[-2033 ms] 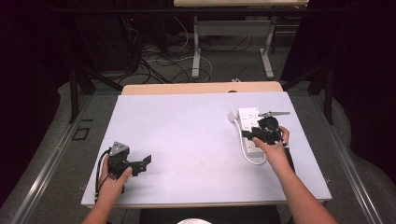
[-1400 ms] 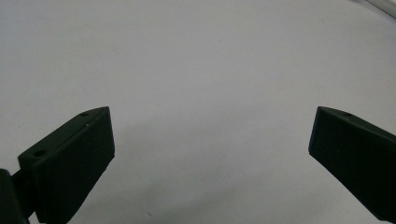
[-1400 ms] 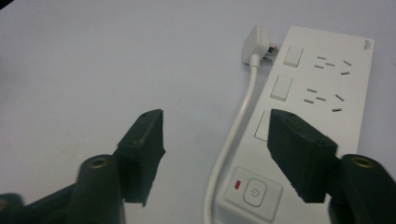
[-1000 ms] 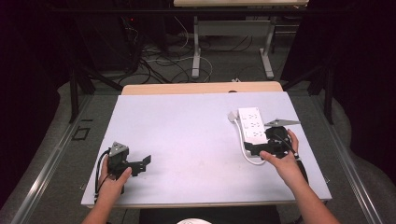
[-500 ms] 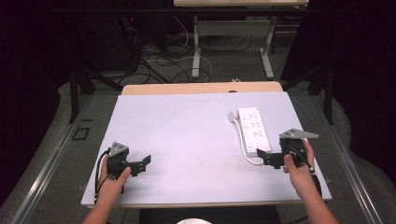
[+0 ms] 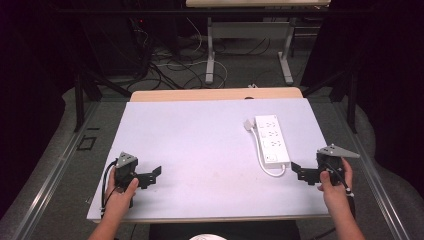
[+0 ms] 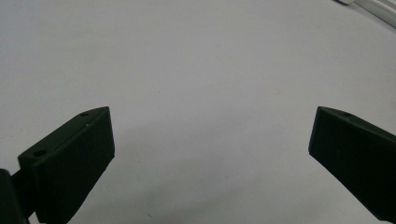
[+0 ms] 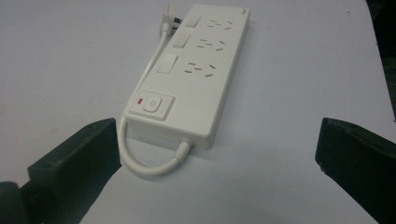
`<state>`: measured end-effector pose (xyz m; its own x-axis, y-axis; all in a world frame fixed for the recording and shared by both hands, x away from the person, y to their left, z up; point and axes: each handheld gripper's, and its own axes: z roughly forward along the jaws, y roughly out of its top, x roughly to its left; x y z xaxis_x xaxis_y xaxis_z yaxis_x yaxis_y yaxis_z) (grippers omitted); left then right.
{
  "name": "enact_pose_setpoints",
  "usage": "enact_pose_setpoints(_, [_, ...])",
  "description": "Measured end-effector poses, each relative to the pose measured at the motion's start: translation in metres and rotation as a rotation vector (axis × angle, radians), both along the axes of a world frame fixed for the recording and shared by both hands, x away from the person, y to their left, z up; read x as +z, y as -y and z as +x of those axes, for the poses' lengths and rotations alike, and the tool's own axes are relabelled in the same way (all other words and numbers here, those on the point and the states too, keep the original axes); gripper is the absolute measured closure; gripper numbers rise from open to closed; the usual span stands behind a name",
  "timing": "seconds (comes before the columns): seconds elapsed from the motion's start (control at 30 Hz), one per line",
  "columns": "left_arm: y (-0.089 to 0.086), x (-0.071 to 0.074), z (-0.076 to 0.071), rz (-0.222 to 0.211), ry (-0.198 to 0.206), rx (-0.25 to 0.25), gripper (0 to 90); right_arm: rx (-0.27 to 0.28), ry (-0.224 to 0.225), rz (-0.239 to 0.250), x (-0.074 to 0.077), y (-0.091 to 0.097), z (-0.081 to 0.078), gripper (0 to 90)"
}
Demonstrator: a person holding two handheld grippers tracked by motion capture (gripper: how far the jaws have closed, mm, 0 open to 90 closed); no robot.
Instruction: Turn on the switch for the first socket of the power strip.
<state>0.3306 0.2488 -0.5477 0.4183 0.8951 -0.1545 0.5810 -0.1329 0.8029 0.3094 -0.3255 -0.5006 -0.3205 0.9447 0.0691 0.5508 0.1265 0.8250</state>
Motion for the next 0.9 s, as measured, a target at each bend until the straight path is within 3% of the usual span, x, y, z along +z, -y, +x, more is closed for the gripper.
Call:
enact_pose_setpoints(0.37, [-0.001, 0.0, 0.0, -0.002, 0.001, 0.003, 0.4, -0.1, 0.036, 0.003, -0.018, 0.022, 0.003, 0.0])
enact_pose_setpoints(0.43, [-0.001, 0.0, 0.0, 0.0, 0.0, 0.002, 0.4, -0.107, 0.01, 0.005, -0.021, 0.027, 0.003, 0.0])
enact_pose_setpoints(0.7, [-0.002, 0.0, 0.0, 0.004, -0.002, -0.002, 0.4, -0.136, 0.003, -0.02, -0.034, 0.036, 0.005, 0.0])
enact_pose_setpoints(0.9, [-0.003, 0.0, 0.0, 0.005, 0.001, 0.0, 0.4, -0.14, -0.03, -0.019, -0.042, 0.039, 0.007, 0.0])
